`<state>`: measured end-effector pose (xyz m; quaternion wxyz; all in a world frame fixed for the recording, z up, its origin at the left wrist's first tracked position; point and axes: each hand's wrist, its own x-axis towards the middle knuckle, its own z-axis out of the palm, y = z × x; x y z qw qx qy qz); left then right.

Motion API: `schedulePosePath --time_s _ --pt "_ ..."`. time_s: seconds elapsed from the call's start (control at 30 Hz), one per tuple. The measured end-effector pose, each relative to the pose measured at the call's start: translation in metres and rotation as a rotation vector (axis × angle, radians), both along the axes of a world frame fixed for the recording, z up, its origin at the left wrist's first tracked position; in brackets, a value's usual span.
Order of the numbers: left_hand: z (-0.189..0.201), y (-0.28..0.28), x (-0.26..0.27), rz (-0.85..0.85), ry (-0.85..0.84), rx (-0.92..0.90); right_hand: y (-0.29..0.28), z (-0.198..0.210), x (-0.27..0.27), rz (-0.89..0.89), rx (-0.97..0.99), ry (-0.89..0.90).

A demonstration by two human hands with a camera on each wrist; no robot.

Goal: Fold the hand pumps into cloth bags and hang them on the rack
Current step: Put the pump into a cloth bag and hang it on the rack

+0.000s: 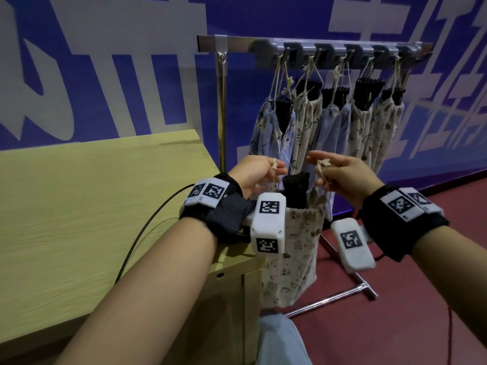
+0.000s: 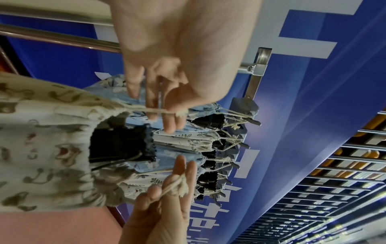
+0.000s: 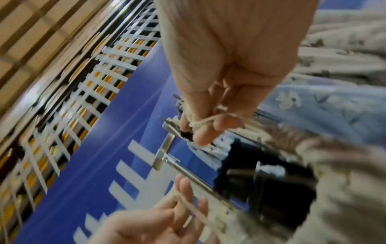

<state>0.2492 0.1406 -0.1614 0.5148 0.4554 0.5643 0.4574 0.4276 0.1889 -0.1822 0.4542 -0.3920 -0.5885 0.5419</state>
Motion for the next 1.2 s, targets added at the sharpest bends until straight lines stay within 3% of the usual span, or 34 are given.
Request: schedulePosePath --time_s 0.07,0.23,0.4,0.6,0.7,0.8,1.07,1.2 --pt "0.001 -0.003 0.002 0.001 -0.039 0.086 -0.002 0.0 -0.005 -0.032 0.002 0.079" --pt "-0.002 -0.006 0.0 0.086 -0.095 0.242 -0.007 0.002 -0.024 -0.101 0.082 -0.097" --pt "-0.001 -0.006 -0.001 0.149 -0.054 0.309 -0.017 0.009 -0.039 -0.194 0.132 -0.06" --pt "0.003 -0.004 0.003 0.058 0.194 0.239 -0.01 0.015 -0.041 -0.289 0.13 -0.039" --pt "0.007 -0.007 0.007 -0.041 0.157 0.16 -0.004 0.017 -0.038 -0.368 0.162 -0.083" --pt "0.007 -0.006 0.009 -0.065 0.128 0.224 -0.003 0.017 -0.037 -0.453 0.235 -0.163" --pt "-0.002 0.006 0.008 0.037 0.102 0.244 0.0 0.013 -0.041 -0.404 0.064 -0.108" --pt "-0.009 0.019 -0.001 0.1 0.263 0.224 0.001 0.01 -0.042 -0.449 0.052 -0.152"
